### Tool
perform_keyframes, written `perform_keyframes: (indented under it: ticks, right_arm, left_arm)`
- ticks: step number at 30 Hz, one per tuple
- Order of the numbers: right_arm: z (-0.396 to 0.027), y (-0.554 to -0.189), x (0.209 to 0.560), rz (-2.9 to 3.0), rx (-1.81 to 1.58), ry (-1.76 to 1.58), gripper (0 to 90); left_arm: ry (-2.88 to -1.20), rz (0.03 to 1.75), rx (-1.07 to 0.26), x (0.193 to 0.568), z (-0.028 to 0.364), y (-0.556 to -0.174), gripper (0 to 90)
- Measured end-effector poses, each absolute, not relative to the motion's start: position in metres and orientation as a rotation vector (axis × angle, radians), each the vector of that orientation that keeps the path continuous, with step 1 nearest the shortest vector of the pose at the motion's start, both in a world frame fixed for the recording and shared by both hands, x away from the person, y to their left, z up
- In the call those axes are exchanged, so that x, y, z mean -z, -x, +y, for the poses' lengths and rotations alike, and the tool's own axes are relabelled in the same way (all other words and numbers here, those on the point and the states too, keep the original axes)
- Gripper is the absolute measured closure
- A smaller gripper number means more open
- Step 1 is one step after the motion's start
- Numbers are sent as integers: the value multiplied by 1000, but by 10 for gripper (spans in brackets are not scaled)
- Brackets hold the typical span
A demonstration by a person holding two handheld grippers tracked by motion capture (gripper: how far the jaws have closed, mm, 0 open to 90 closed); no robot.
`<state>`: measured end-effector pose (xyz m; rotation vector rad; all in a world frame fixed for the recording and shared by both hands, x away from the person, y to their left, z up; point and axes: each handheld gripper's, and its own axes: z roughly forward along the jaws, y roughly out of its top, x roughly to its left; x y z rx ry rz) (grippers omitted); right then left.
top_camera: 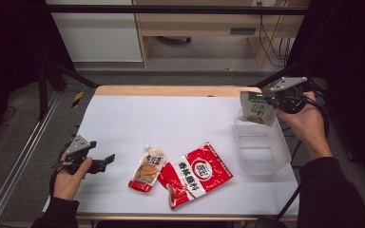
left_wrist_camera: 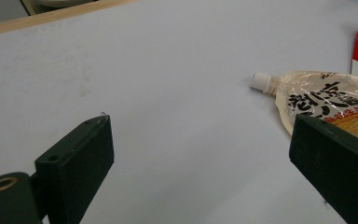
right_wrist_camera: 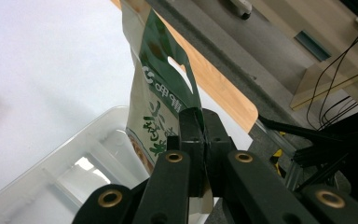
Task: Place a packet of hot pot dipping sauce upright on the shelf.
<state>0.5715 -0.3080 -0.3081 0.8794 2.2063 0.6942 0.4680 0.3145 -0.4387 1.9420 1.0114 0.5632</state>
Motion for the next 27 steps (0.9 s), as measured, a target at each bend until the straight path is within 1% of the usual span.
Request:
perform_keyframes:
  ticks: [11, 25, 27]
  right_arm:
    - [-304, -587, 325, 2270, -707, -926, 896]
    - [-321, -601, 339, 2211, -681, -1037, 892]
    - [-322, -604, 345, 2202, -676, -1052, 887]
  left_arm:
    - [-1941, 1000, -548, 439, 310, -468, 66]
    - [-1959, 991, -535, 441, 307, -469, 66]
    - [-1953, 990, -534, 441, 306, -469, 66]
